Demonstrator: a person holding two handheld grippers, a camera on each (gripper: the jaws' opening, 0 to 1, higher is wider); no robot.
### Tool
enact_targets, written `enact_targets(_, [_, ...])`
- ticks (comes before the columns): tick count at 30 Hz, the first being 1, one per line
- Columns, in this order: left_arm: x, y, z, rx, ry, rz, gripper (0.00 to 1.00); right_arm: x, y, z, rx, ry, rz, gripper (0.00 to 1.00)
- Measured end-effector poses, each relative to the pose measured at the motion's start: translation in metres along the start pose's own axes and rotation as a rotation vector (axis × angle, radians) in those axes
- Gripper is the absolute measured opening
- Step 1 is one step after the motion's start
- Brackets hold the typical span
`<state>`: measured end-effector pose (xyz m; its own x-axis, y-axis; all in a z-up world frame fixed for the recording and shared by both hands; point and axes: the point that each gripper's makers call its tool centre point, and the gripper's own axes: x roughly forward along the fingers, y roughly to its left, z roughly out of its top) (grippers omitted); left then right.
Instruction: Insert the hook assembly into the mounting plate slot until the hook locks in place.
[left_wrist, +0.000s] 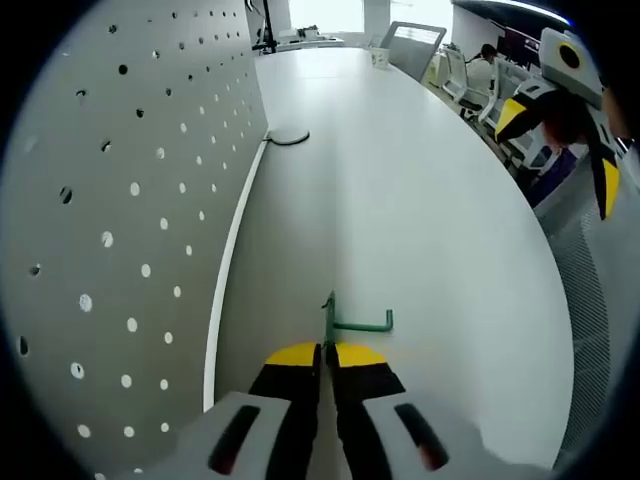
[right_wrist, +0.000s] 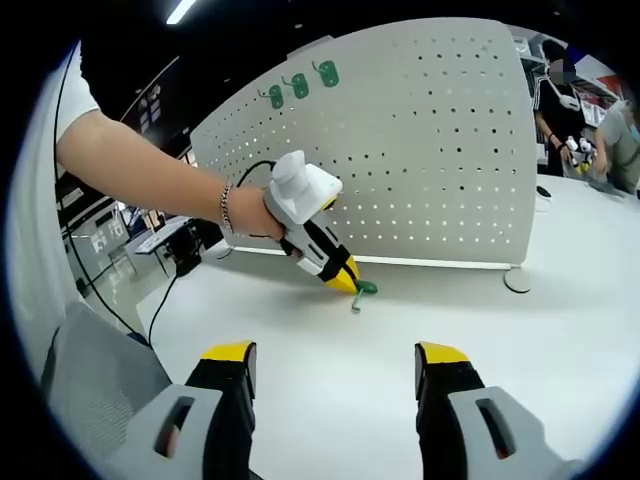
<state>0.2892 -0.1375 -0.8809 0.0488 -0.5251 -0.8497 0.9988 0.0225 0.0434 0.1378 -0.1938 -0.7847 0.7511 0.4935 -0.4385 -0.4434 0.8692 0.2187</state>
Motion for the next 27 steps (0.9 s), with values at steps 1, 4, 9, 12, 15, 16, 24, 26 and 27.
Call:
enact_targets(1, [-0.0001,-0.0005,-0.0001,-0.006,0.000,0.001,0.04,0.0000,0.0002,-0.0003,0.000,0.002,0.000,0.62])
enact_targets(4, [-0.0002,-0.0015,-0.0010,-0.003,-0.001,-0.003,0.03,-0.0001,-0.0002,-0.0012,0.002,0.003,-0.001,0.61])
enact_targets(9, [-0.0005,-0.0019,-0.0017,-0.001,-0.004,-0.005,0.03,0.0002,0.0010,-0.0022,0.000,0.008,0.001,0.62])
enact_targets(12, [-0.0006,-0.0019,-0.0018,0.005,-0.001,-0.005,0.03,0.0001,0.0012,-0.0026,0.000,0.009,0.001,0.62])
enact_targets(15, [-0.0008,-0.0020,-0.0017,0.005,-0.003,-0.004,0.02,-0.0001,0.0015,-0.0023,0.000,0.009,0.001,0.62])
enact_targets(16, [-0.0008,-0.0019,-0.0017,0.008,-0.004,-0.004,0.02,-0.0002,0.0013,-0.0022,0.000,0.008,0.001,0.62])
enact_targets(24, [-0.0037,0.0001,-0.0007,-0.041,-0.031,0.006,0.02,-0.0009,-0.0003,-0.0012,0.005,0.007,-0.003,0.62])
enact_targets(26, [-0.0052,-0.0001,-0.0005,-0.047,-0.043,0.007,0.02,-0.0009,-0.0004,-0.0009,0.005,0.006,-0.004,0.62])
enact_targets(27, [-0.0059,0.0005,0.0001,-0.048,-0.052,0.012,0.02,-0.0007,-0.0003,-0.0010,0.004,0.007,-0.003,0.62])
